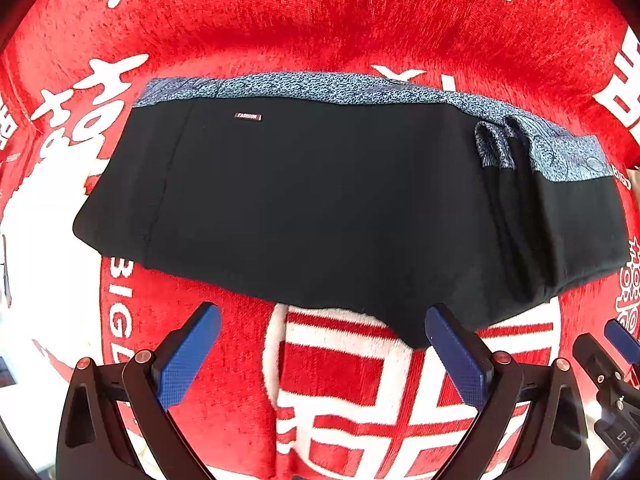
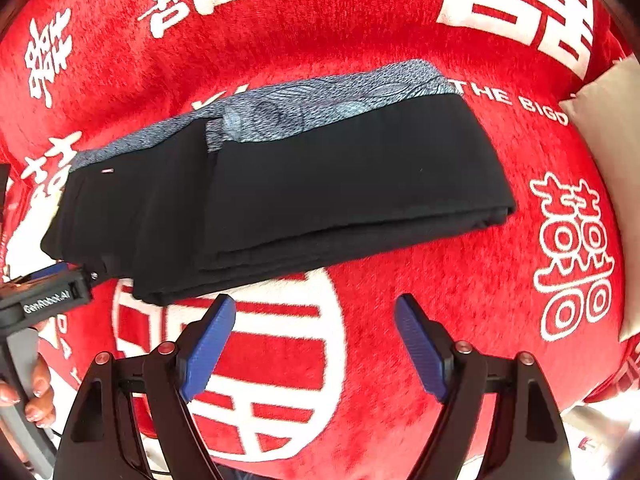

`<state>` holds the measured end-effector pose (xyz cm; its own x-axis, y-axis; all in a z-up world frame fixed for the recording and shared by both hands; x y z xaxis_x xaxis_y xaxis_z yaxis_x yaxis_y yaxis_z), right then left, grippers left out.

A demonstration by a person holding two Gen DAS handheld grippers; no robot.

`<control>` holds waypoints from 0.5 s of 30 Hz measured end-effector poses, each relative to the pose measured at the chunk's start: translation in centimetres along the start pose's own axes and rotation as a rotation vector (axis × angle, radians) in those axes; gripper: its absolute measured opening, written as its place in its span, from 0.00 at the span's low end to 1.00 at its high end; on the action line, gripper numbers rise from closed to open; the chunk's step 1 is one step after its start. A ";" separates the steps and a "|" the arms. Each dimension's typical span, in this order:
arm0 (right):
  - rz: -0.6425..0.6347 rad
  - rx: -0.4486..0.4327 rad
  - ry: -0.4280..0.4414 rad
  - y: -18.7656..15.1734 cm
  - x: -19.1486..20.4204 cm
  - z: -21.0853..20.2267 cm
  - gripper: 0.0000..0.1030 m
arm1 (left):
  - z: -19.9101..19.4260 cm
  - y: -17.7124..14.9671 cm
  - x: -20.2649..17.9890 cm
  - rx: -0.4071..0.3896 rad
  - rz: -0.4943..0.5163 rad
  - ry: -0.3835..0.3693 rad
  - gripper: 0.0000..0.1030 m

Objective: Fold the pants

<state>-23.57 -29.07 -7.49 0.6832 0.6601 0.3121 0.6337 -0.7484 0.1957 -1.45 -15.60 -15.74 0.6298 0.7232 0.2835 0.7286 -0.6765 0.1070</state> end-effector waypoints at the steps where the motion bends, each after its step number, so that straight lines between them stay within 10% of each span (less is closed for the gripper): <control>1: 0.002 0.000 0.002 -0.2 0.3 -0.1 0.82 | 0.0 -0.2 0.2 0.000 0.007 -0.006 1.00; 15: 0.054 -0.018 0.066 -2.9 2.8 0.2 0.85 | 1.1 -2.3 2.2 -0.013 0.030 -0.026 1.00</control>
<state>-23.41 -25.05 -7.37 0.6905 0.6136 0.3829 0.5896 -0.7842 0.1934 -1.39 -12.31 -16.38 0.6582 0.7060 0.2617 0.7059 -0.6994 0.1114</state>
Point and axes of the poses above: each gripper's, at about its wrist camera, not at the fingertips, and z roughly the way its jaws point, x to its left, y to its top, the point moved 7 cm from there along z, roughly the way its jaws point, and after that the axes turned 15 degrees about y, right-handed, at the moved point
